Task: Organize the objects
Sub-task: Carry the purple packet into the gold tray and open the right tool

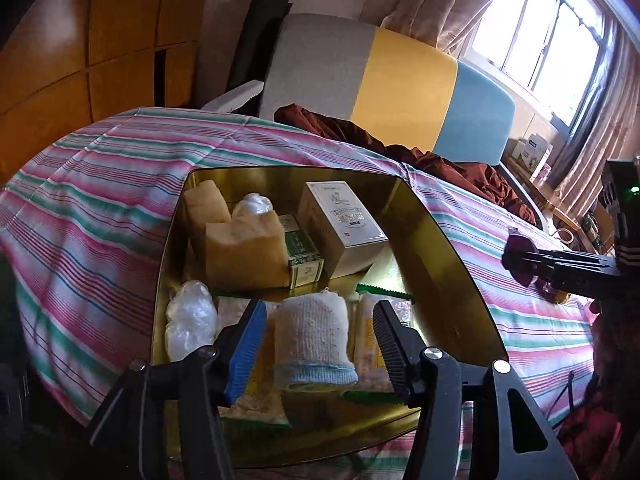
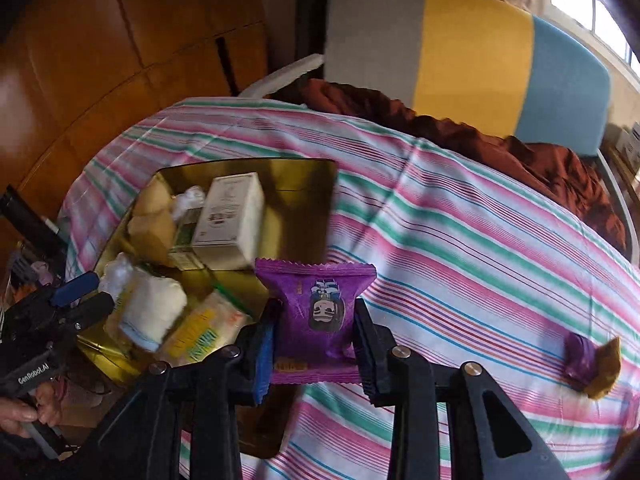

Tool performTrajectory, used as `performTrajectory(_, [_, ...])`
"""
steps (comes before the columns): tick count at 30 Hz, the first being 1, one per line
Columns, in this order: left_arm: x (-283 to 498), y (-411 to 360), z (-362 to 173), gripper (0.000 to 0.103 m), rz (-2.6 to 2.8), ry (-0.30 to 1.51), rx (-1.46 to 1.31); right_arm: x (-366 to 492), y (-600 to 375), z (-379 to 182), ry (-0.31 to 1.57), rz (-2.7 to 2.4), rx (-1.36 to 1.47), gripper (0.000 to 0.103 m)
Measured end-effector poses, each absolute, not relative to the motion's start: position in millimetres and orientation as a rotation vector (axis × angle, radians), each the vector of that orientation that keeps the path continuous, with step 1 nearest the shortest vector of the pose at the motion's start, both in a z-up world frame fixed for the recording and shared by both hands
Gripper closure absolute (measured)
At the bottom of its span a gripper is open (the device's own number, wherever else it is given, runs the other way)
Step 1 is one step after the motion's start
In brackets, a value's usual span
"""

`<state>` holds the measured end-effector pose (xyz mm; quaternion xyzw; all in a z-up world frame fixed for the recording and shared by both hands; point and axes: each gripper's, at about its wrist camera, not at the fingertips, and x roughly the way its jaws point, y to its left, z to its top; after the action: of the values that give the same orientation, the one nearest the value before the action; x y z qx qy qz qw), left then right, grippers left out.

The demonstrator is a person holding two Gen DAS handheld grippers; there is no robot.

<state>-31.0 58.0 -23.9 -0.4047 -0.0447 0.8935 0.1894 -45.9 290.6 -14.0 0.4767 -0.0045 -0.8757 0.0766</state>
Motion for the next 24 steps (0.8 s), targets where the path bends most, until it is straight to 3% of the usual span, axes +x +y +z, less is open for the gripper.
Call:
performTrajectory(11, [-25.2, 24.6, -25.2, 0.037, 2.561, -0.188, -1.13, -91.1, 224.3, -66.7, 0.227, -2.53, 1.603, 0.066])
performTrajectory(15, [-25.5, 19.8, -26.3, 0.033, 2.571, -0.204, -1.132, -83.8, 222.6, -64.8, 0.233, -2.526, 1.568, 0.02])
performTrajectory(24, [-23.9, 27.1, -22.8, 0.023, 2.588, -0.163, -1.124, -44.3, 238.9, -36.2, 0.205, -2.616, 1.429, 0.017])
